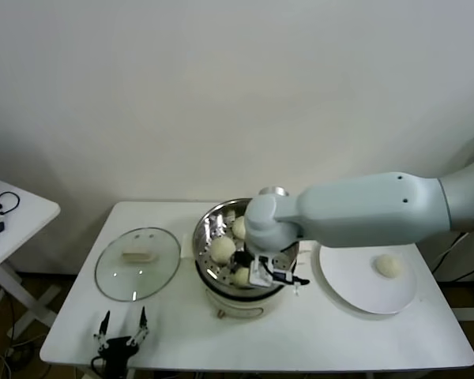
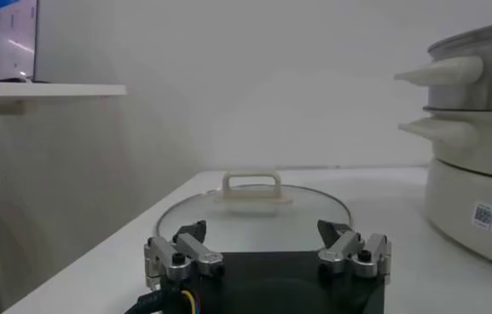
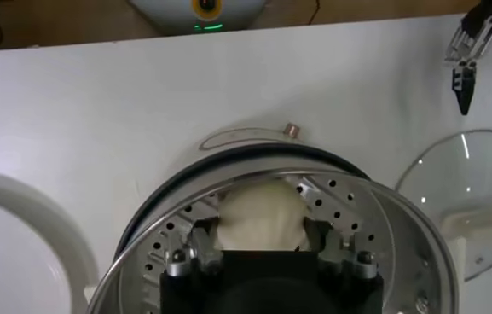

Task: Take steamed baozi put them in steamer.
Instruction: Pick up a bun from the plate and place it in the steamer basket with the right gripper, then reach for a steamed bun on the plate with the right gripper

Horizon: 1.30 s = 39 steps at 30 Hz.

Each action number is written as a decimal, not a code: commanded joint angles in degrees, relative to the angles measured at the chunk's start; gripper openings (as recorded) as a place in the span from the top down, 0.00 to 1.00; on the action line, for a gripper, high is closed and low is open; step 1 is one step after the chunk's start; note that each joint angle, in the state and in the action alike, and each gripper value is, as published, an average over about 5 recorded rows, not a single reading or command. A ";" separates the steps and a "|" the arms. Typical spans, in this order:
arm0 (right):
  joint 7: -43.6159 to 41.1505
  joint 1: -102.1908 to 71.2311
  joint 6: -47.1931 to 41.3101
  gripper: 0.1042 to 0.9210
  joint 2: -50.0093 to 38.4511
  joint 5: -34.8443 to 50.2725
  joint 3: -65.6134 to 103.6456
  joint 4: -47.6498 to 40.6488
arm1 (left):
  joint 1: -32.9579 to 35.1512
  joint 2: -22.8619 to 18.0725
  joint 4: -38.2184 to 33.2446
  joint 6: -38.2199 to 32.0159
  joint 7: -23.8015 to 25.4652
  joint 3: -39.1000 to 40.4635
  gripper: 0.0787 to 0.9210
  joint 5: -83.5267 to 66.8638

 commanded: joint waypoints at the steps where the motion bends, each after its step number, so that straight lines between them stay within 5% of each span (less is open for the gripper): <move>1: -0.70 2.22 0.83 0.21 -0.77 2.69 -0.59 -0.36 | -0.14 0.01 -0.10 -0.06 0.11 0.16 0.12 0.12; 5: -2.54 6.85 3.24 0.13 -3.18 7.13 -2.09 -1.22 | -0.26 0.01 -0.31 0.06 0.17 0.35 0.12 0.18; 13: -7.92 19.86 7.84 0.12 -8.69 18.22 -10.40 -10.20 | -0.53 0.28 -0.18 0.19 0.18 0.51 0.12 0.09; 21: -1.96 14.47 -6.23 0.12 -20.83 28.18 -19.92 -20.01 | -0.76 0.46 -0.19 0.18 0.15 0.39 0.12 -0.43; 28: -1.08 -1.35 -8.91 0.12 -30.32 20.83 -11.40 -31.45 | -0.33 0.13 -0.33 0.35 0.16 0.23 0.12 0.05; 39: -1.09 -25.07 -2.33 0.12 -29.24 8.93 9.67 -47.37 | 1.00 -0.77 -0.22 0.40 0.01 -0.74 0.12 2.02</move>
